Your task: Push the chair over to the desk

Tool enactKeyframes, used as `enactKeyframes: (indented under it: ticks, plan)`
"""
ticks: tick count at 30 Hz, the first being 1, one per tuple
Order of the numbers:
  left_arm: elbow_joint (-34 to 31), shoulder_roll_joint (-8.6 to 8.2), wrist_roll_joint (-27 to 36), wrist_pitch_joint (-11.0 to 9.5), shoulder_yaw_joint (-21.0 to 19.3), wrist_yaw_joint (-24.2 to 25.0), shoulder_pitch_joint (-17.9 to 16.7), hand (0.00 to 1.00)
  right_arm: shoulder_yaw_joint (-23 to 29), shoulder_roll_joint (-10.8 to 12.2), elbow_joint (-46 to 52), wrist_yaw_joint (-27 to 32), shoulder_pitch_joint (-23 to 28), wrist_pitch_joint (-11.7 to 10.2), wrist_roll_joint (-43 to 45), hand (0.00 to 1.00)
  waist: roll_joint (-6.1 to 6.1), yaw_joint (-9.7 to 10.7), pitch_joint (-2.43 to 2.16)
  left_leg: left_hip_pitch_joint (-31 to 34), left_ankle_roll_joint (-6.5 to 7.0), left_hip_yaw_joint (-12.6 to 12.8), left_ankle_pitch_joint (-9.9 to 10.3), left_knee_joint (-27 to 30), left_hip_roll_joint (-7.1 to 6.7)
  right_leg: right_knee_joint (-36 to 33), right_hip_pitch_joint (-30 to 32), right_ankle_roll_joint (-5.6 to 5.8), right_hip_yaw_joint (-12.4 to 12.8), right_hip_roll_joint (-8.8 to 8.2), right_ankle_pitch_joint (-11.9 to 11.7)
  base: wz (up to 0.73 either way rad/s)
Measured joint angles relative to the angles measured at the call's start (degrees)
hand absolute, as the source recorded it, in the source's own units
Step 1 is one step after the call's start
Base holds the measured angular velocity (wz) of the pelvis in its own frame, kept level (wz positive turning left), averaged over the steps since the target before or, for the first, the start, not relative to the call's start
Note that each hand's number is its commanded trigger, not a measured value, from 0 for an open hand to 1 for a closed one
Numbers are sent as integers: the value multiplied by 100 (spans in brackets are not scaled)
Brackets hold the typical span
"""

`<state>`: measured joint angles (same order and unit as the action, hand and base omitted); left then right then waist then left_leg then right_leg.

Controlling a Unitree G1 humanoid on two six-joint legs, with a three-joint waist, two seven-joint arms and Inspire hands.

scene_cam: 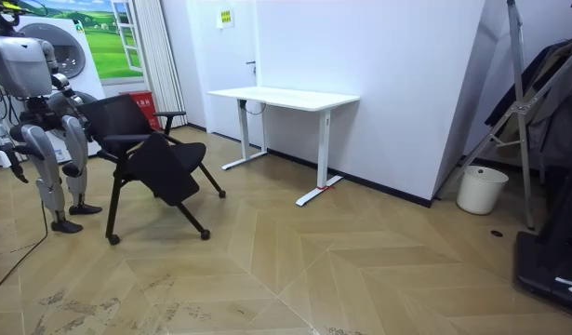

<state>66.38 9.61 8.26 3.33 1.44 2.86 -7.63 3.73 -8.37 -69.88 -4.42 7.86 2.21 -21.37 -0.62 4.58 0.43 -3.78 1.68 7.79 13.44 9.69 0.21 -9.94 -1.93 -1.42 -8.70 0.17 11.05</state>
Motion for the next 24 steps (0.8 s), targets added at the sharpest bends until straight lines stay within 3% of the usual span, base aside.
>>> enactKeyframes:
  ticks: [15,24]
  plan:
    - [1,9,-48,-9,52,-14,36,0,40,5,-16,-2,-7,-28,29,0,13,12,11,-69,0,-18,0,-4,0,-3,-37,0,8,-2,0,-1]
    - [-8,-99,13,-90,58,-665,61,0,-121,21,-23,87,15,-26,-256,0,61,-19,8,-189,0,-3,0,-17,0,19,-124,1,42,-4,0,0]
